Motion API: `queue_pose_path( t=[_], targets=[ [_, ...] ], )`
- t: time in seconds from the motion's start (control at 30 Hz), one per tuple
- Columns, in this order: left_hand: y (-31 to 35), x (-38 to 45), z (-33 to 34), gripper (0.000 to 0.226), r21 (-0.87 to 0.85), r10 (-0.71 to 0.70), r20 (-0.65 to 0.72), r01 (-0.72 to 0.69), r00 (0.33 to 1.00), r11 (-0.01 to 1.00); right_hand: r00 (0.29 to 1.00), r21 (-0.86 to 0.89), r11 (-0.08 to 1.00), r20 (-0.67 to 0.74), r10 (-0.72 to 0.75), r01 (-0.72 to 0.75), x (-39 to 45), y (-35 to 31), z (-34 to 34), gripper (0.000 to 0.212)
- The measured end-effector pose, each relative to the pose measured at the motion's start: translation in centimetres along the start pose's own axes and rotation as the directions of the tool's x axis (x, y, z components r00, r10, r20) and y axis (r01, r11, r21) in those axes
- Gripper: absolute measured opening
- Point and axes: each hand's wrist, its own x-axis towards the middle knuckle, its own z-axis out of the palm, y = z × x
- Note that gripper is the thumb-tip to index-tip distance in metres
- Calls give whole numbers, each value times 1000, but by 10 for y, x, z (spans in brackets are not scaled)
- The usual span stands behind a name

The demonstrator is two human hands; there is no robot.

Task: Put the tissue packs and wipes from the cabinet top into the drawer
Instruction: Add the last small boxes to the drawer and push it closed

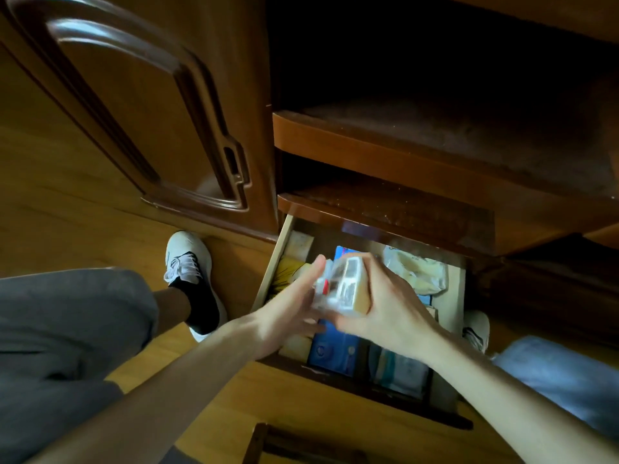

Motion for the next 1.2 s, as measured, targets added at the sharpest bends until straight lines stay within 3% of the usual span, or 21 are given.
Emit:
queue_pose_path(
  t=[0.03, 0.1, 0.17, 0.23, 0.3, 0.4, 0.6, 0.77, 0.87, 1.03, 1.2],
  targets=[
    [-1, 2, -9, 87, 102, 21, -146, -6, 989, 995, 999, 37, 999, -11, 30, -30, 5, 3, 2, 75],
    [-8, 8, -33, 76, 378, 190, -481, 7, 856, 926, 993, 120, 986, -16, 120, -117, 22, 14, 10, 72],
    [-20, 12, -55, 59, 586, 293, -567, 126, 770, 801, 983, 41, 983, -36, 180, -179, 50, 20, 19, 70],
    [-33, 14, -70, 59, 699, 287, -569, 269, 771, 662, 980, -103, 975, -35, 194, -197, 78, 21, 32, 78],
    [-49, 19, -77, 62, 707, 216, -565, 334, 796, 623, 980, -238, 951, -23, 196, -196, 101, 22, 50, 86],
    [-75, 29, -82, 61, 654, 158, -561, 319, 812, 686, 971, -295, 926, -26, 238, -235, 123, 28, 70, 89],
    [-102, 56, -91, 48, 605, 273, -597, 200, 754, 771, 982, -431, 882, -95, 166, -191, 141, 41, 91, 79],
    [-113, 70, -89, 33, 660, 390, -634, 204, 668, 723, 976, -394, 896, -151, 159, -207, 139, 47, 98, 78],
    [-113, 73, -90, 27, 677, 404, -642, 235, 651, 697, 979, -411, 892, -147, 141, -190, 138, 49, 101, 71],
    [-114, 73, -89, 25, 685, 413, -627, 215, 660, 696, 970, -377, 898, -10, 242, -227, 153, 55, 100, 74],
    [-114, 74, -90, 29, 678, 408, -629, 210, 661, 704, 863, -288, 883, 245, 442, -370, 180, 64, 89, 94]
  ],
)
